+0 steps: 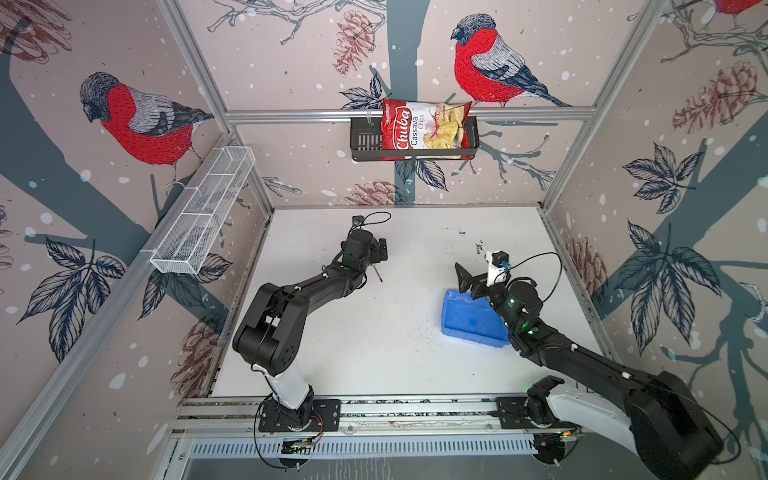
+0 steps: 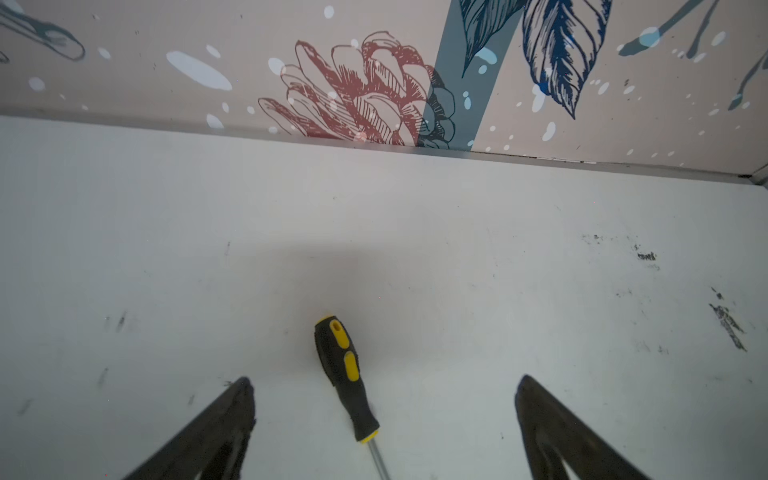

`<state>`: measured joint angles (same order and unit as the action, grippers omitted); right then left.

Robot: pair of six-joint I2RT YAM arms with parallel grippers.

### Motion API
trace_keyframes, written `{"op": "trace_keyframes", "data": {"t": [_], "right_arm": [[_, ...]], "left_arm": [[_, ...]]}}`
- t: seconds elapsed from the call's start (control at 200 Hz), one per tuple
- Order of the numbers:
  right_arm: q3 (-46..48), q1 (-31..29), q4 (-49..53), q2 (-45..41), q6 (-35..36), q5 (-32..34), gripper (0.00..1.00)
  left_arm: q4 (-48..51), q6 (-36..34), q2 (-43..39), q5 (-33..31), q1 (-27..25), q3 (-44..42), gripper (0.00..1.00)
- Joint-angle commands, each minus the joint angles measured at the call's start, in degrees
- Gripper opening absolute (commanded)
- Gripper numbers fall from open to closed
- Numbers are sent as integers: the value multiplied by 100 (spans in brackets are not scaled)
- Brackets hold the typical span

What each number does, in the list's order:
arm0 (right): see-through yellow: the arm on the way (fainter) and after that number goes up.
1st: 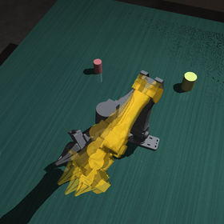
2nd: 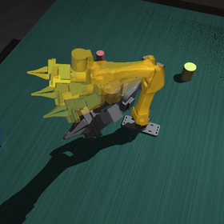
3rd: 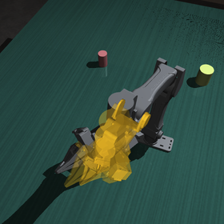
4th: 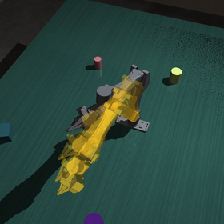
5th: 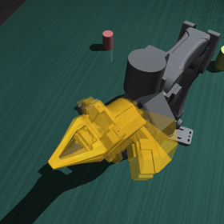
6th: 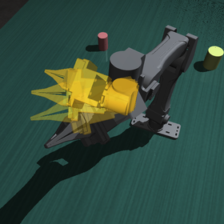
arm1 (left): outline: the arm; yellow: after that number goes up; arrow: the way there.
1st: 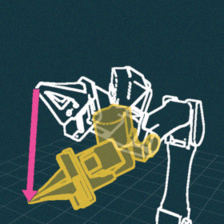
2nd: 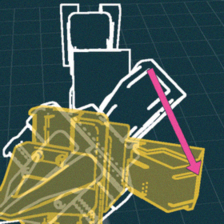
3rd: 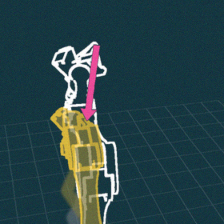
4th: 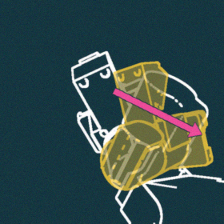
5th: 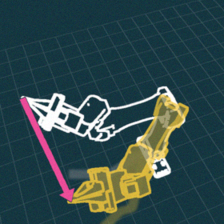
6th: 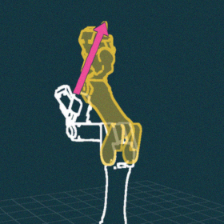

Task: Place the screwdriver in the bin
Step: 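Reach the left gripper down to the screwdriver handle while the right arm advances, then close the left gripper on the yellow-black screwdriver handle and lift it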

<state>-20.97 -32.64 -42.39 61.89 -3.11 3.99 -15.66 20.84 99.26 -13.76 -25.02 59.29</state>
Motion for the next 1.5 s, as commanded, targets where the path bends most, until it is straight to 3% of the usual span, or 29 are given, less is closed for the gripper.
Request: {"op": "trace_keyframes", "data": {"t": [0.0,0.19,0.33,0.46,0.7,1.136,1.491], "right_arm": [[-232,-255,-21,266,158,-619,100],[-772,-688,302,824,690,-1021,100],[-1100,-950,542,1156,1039,-1115,100],[-1264,-1110,648,1343,1202,-1103,100],[-1313,-1244,732,1505,1312,-1054,100],[-1437,-1314,838,1651,1380,-1083,100],[-1427,-1401,691,1766,1223,-1171,100]], "left_arm": [[781,817,298,29,-12,468,97],[2052,1043,1150,111,-12,1746,97],[3645,1392,2000,-214,-12,3082,95],[4311,1522,2534,-416,-12,3742,89],[4537,1770,2765,-988,27,3927,88],[4758,2004,3097,-819,234,4258,58],[4651,2064,3268,-683,234,4271,48]]}}
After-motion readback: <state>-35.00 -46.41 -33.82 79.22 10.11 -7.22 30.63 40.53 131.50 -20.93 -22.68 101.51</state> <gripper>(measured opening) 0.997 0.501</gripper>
